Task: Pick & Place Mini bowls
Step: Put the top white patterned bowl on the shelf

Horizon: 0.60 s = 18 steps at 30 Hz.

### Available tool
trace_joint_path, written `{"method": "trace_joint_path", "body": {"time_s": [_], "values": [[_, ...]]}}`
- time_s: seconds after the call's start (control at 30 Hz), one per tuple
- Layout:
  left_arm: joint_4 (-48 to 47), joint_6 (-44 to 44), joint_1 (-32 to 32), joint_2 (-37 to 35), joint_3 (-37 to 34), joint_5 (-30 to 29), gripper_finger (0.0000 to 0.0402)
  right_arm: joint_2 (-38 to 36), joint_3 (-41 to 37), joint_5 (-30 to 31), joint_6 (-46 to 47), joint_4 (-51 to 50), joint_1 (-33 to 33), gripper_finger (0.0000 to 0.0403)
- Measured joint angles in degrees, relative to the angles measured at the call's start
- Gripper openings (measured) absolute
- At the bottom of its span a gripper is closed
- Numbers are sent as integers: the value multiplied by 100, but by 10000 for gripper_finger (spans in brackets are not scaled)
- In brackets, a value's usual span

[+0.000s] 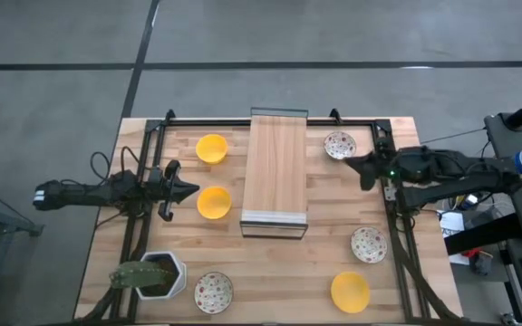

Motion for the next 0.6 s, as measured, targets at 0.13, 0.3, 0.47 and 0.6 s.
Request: {"method": "trace_joint_path", "body": {"time_s": [0.13, 0.3, 0.47, 0.6], "values": [[-1, 1, -1, 0, 0, 0, 0, 458, 558, 35, -634, -1291, -230, 30], [-2, -1, -1, 0, 1, 2, 0, 846, 651, 140, -1433, -1661, -662, 101], [-2, -1, -1, 0, 1, 0, 0, 1162, 354, 139, -1855, -1665, -1193, 183], [-3, -1, -1, 0, 1, 1, 0, 1399, 56, 136, -396, -1684, -1727, 220]]}}
